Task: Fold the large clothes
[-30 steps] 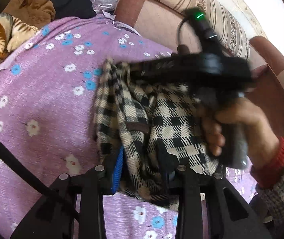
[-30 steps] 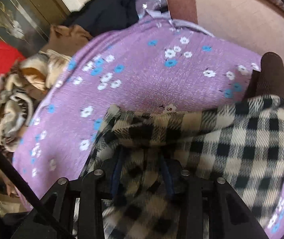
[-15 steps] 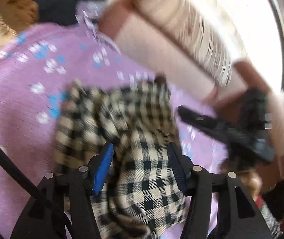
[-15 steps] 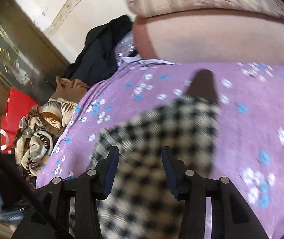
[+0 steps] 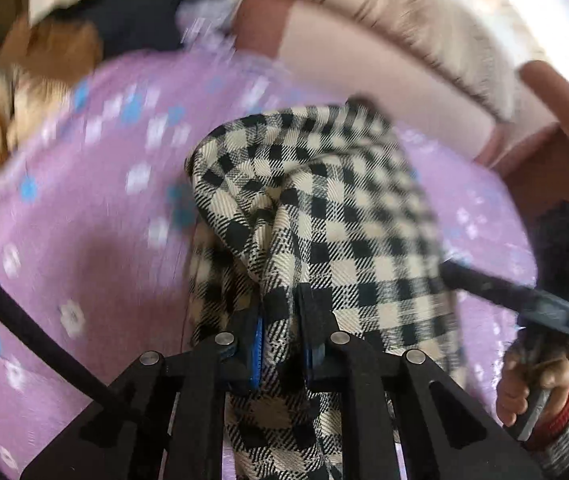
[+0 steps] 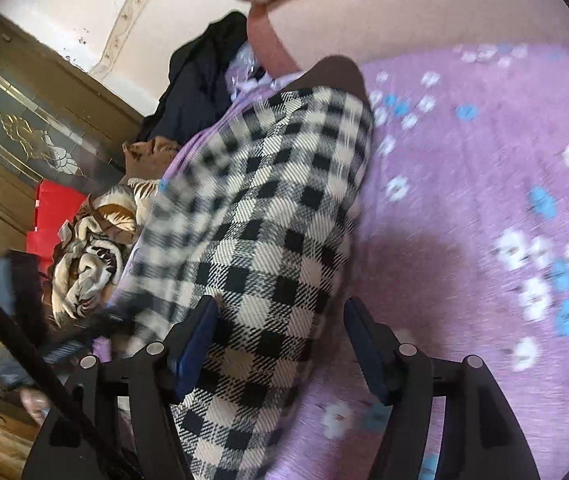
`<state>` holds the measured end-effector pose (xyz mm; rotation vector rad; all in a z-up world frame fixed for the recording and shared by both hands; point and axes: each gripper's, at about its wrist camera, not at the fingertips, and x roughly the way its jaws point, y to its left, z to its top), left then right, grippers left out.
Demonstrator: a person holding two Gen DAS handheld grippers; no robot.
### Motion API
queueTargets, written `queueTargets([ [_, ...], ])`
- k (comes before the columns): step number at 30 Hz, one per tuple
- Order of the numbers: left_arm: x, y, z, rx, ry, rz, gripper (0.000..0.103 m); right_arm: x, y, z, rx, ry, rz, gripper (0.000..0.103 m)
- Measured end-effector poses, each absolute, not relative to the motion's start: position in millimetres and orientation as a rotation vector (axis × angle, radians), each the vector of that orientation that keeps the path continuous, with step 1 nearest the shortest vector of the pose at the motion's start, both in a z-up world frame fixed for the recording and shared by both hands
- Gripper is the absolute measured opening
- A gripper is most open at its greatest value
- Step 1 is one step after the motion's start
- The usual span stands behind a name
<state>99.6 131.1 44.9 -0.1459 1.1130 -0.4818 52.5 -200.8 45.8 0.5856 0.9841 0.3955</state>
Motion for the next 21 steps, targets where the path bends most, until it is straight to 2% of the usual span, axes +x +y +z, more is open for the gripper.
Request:
queueTargets([
  [2,103,134,38,-0.171,1.111,-0.496,0.017,61,-193,35,0.632,0.993,0.424,0.077],
  [4,103,136,38,-0.176,1.105,-0.501,0.020,74,-185,20,0.684,1.019,0.439,0.090],
  [5,103,136,36,-0.183,1.105,-0.502,0.020,78,-182,13,0.702,1.032,0.439,0.090],
  [6,102,136,34,-0.194,1.107,-0.504,0.020,82,-180,5,0.723,1.046,0.441,0.086],
  [8,106,129,32,-0.224,1.107,-0.518,0.020,85,-184,0,0.762,1.049,0.433,0.068],
  [9,105,125,34,-0.237,1.102,-0.533,0.019,82,-190,2,0.787,1.034,0.452,0.054],
  [10,105,117,37,-0.241,1.099,-0.550,0.018,79,-195,6,0.795,1.019,0.462,0.045],
  [13,103,86,45,-0.202,1.082,-0.591,0.017,70,-217,25,0.778,0.962,0.456,0.041],
  [17,101,47,42,-0.135,1.050,-0.633,0.025,66,-252,24,0.763,0.956,0.347,0.043],
  [21,104,52,44,-0.176,1.087,-0.661,0.027,61,-253,11,0.690,1.021,0.247,0.068],
])
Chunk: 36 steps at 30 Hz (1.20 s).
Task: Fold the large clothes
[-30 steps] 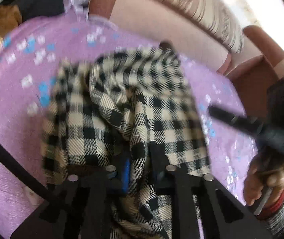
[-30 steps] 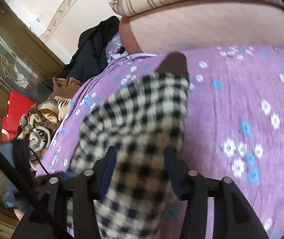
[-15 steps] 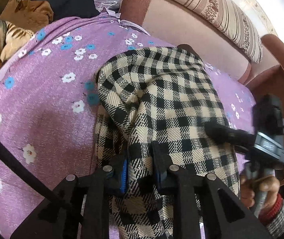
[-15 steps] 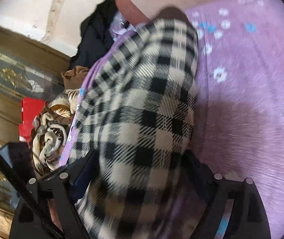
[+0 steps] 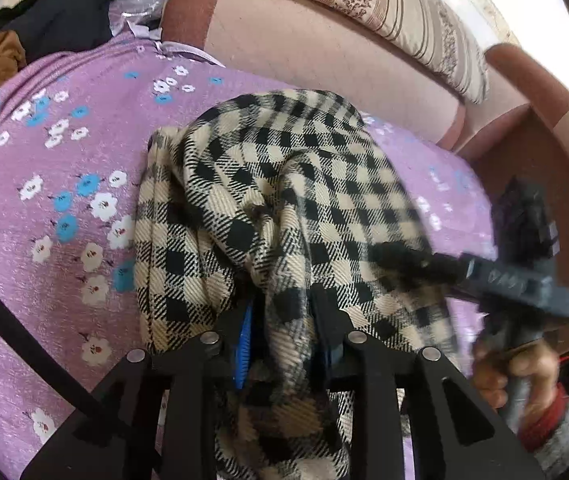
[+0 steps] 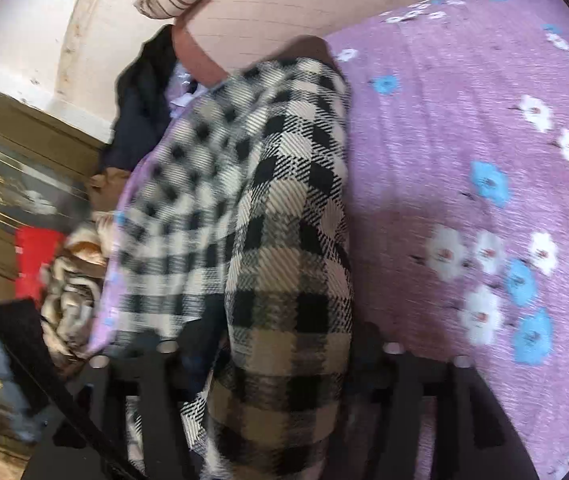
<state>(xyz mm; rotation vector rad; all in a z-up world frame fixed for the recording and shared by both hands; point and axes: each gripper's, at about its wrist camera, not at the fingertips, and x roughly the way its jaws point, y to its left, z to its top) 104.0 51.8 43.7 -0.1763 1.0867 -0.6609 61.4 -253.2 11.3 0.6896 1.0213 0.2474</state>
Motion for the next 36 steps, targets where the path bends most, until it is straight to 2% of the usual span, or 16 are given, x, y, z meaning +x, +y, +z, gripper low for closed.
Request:
queueTargets([
  [2,101,63,53,-0.183,1.078,-0.643,0.031,53,-259,21,0.699,0.991,0.232,0.068],
  [6,95,83,66,-0.210,1.054,-0.631,0.054,24,-270,66,0.600,0.899,0.217,0.068],
  [8,89,88,66,-0.244,1.081,-0.683,0.061,11,-267,83,0.553,0.866,0.233,0.063],
  [9,85,87,65,-0.245,1.096,-0.707,0.064,4,-262,90,0.546,0.856,0.257,0.052],
  [10,78,83,63,-0.224,1.119,-0.736,0.065,-4,-256,95,0.546,0.854,0.293,0.042],
  [13,57,68,56,-0.031,1.120,-0.725,0.061,-20,-235,90,0.553,0.874,0.367,0.039],
  [14,51,62,50,0.095,1.104,-0.677,0.045,-26,-230,84,0.552,0.890,0.390,0.038],
  [15,49,60,45,0.149,1.104,-0.651,0.041,-31,-221,72,0.533,0.921,0.399,0.038],
  [19,57,75,31,0.067,1.166,-0.637,0.041,-42,-214,35,0.495,0.969,0.310,0.032],
  [23,59,83,31,0.050,1.176,-0.641,0.041,-51,-214,35,0.516,0.958,0.240,0.032],
  [29,55,100,54,0.012,1.112,-0.638,0.041,-72,-213,70,0.354,0.949,0.223,0.036],
  [33,45,117,89,-0.037,0.974,-0.649,0.040,-84,-233,84,0.378,0.850,0.156,0.054],
  [36,49,115,105,-0.102,0.917,-0.670,0.042,-85,-238,82,0.399,0.857,0.123,0.055],
])
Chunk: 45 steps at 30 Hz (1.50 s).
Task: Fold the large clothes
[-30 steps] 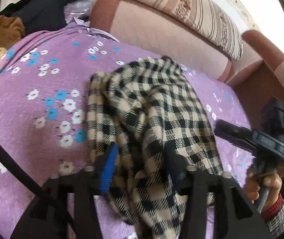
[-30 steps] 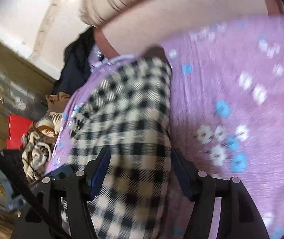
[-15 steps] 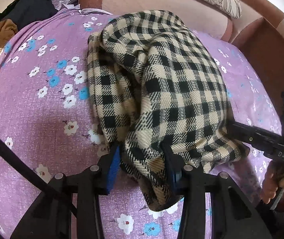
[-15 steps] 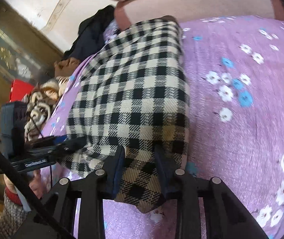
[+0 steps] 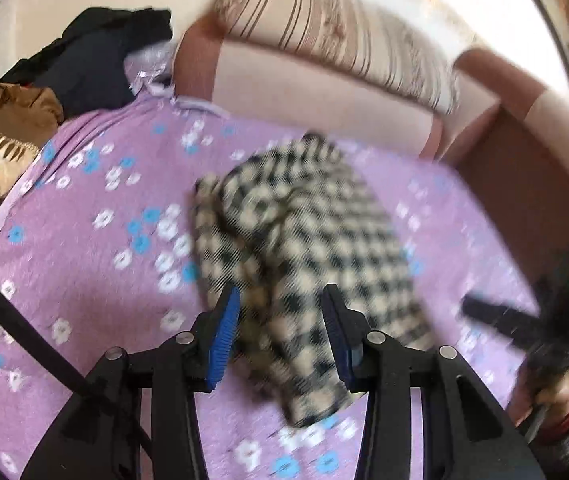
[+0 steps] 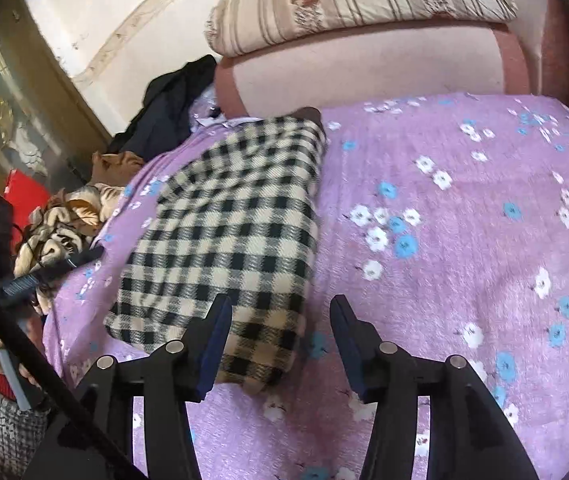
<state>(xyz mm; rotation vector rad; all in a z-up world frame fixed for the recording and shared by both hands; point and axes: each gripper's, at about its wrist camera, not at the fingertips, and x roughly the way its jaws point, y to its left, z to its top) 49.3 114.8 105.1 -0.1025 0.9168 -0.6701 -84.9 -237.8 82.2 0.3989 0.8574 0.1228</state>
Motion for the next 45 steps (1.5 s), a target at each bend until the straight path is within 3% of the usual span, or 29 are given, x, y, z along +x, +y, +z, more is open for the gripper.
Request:
queueTargets([
  [6,74,67,66,-0.018,1.004,-0.599,0.047,-87,-226,69,0.347,0.937,0.131,0.055],
  [9,92,72,26,-0.065,1.091,-0.549,0.060,-90,-225,70,0.337,0.946,0.122,0.055],
  [21,83,133,67,-0.119,0.916,-0.447,0.061,-40,-188,96,0.263,0.963,0.177,0.055],
  [27,74,154,89,-0.149,0.767,-0.342,0.088,-24,-169,103,0.216,0.970,0.201,0.055],
  [36,85,188,93,-0.245,0.794,-0.210,0.089,14,-157,106,0.257,1.006,0.327,0.055],
  [45,94,234,92,-0.314,0.750,-0.051,0.089,77,-146,67,0.699,1.003,0.738,0.053],
])
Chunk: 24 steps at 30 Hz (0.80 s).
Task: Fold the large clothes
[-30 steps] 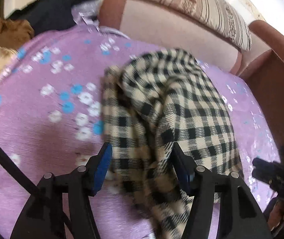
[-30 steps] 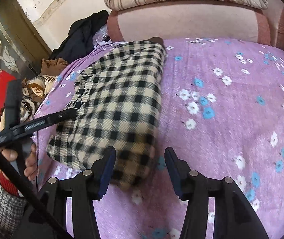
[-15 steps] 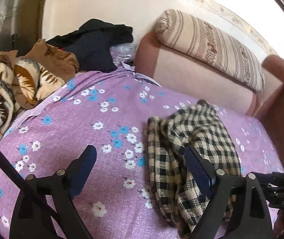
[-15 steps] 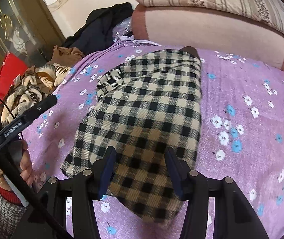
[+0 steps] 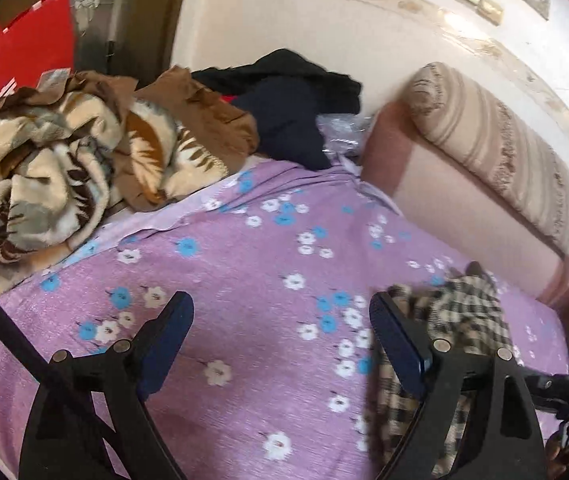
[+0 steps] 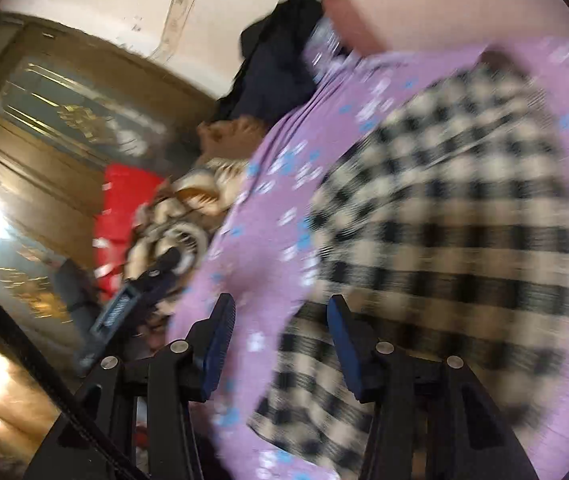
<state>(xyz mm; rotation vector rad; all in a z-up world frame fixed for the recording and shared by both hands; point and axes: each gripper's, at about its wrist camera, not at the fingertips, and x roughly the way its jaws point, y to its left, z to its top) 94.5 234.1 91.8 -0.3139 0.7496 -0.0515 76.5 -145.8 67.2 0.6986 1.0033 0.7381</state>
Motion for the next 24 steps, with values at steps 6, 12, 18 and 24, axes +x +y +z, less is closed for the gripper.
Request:
queueTargets([
  [6,101,238,86,-0.328,0.771,-0.031,0.089,127,-94,26,0.650,1.155,0.808,0.039],
  [12,102,224,90,-0.234,0.723,0.003,0.089,192,-98,26,0.640,1.115,0.579,0.039],
  [18,106,217,89,-0.197,0.727,-0.009,0.089,206,-101,57,0.492,1.009,0.412,0.037],
  [24,101,219,93,-0.192,0.700,0.010,0.091,112,-98,94,0.378,0.925,0.476,0.037],
])
